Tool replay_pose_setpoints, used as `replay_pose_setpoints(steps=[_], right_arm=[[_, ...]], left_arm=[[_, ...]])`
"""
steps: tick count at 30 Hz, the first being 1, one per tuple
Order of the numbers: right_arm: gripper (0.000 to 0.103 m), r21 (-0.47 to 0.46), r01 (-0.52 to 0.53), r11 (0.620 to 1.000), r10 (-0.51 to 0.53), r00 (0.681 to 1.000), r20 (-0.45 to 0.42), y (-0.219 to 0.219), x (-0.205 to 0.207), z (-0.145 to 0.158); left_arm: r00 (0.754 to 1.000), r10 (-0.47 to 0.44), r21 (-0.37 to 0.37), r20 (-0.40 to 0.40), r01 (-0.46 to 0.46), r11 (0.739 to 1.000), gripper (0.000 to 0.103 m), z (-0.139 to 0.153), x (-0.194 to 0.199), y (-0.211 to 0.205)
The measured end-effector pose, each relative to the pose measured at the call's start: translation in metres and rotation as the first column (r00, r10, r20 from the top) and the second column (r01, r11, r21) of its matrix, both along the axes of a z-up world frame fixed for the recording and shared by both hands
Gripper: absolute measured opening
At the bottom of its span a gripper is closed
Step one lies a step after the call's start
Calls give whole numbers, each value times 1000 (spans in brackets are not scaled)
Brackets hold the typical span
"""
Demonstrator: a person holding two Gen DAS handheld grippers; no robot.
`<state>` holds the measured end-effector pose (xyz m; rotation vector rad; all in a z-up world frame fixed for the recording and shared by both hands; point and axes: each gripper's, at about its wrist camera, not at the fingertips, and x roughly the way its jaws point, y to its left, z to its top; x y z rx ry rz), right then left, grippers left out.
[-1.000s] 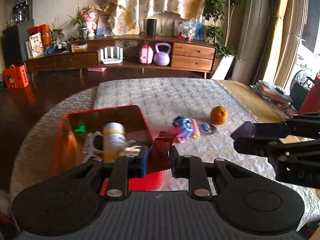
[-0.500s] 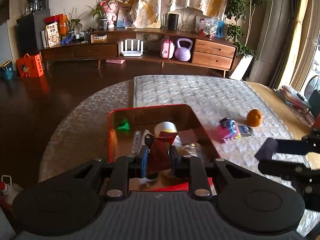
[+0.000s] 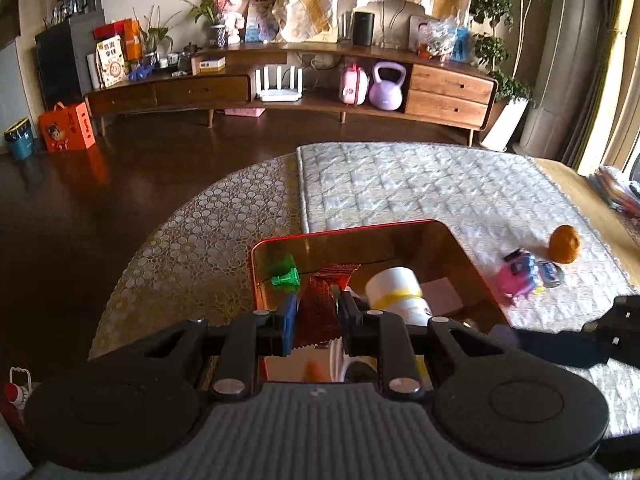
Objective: Organize rigid objects
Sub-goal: 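Lower the red packet into the tin and open the left tool while the right releases the purple block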
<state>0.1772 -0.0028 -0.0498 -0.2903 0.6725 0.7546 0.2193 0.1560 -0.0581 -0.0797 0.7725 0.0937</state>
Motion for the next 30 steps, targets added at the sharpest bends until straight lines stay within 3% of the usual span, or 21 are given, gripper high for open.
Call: replay_pose_setpoints(steps=[12,30], right_arm=[[35,-64,-42,997,40,999,-31,37,12,-25],[39,-66,-12,998,7,998,-65,39,12,-29]], left_arm=[[998,-6,13,-67,7,1000,22,-33,37,2],[993,-28,7,-111,29,1000,23,-49,49,-3]])
